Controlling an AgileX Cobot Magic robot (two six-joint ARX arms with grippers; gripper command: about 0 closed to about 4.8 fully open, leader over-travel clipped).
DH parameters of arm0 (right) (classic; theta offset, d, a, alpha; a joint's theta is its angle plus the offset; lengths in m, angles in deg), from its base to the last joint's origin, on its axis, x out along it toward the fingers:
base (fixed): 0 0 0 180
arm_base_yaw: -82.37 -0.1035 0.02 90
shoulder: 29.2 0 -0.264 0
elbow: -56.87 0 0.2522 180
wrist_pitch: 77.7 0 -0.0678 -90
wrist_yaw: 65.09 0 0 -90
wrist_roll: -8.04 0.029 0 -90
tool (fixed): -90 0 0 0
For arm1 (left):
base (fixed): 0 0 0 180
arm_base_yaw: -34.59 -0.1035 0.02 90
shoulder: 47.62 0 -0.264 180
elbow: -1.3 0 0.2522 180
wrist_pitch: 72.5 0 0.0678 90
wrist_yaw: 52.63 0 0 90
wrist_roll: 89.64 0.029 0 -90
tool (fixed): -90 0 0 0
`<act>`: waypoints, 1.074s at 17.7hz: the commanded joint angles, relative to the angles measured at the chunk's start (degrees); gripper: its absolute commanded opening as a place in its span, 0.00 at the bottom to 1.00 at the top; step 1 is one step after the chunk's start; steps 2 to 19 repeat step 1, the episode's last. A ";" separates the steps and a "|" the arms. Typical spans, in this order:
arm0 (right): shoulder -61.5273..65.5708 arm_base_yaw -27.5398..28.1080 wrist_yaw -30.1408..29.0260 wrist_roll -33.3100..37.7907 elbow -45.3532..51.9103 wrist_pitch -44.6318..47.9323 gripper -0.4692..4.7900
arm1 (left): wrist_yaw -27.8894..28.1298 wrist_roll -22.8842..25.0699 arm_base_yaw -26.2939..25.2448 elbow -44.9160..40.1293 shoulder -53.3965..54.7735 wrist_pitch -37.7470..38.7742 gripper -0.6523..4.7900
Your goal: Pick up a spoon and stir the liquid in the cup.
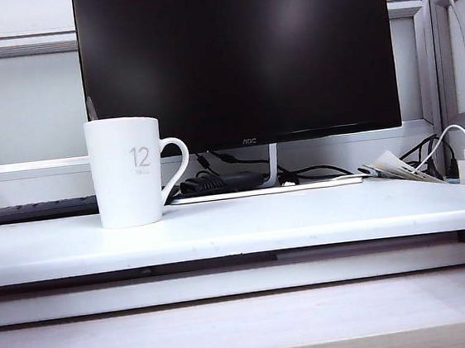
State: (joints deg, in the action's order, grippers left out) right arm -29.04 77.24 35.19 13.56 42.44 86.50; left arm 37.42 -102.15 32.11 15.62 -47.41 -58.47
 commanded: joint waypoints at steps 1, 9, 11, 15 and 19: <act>-0.02 -0.09 0.09 0.13 0.39 0.92 0.09 | -0.26 0.07 -0.07 0.07 0.00 -0.26 0.16; -0.02 -0.09 0.09 0.13 0.39 0.92 0.09 | -0.26 0.07 -0.07 0.07 0.00 -0.26 0.16; -0.02 -0.09 0.09 0.13 0.39 0.92 0.09 | -0.26 0.07 -0.07 0.07 0.00 -0.26 0.16; -0.02 -0.09 0.09 0.13 0.39 0.92 0.09 | -0.26 0.07 -0.07 0.07 0.00 -0.26 0.16; -0.02 -0.09 0.09 0.13 0.39 0.92 0.09 | -0.26 0.07 -0.07 0.07 0.00 -0.26 0.16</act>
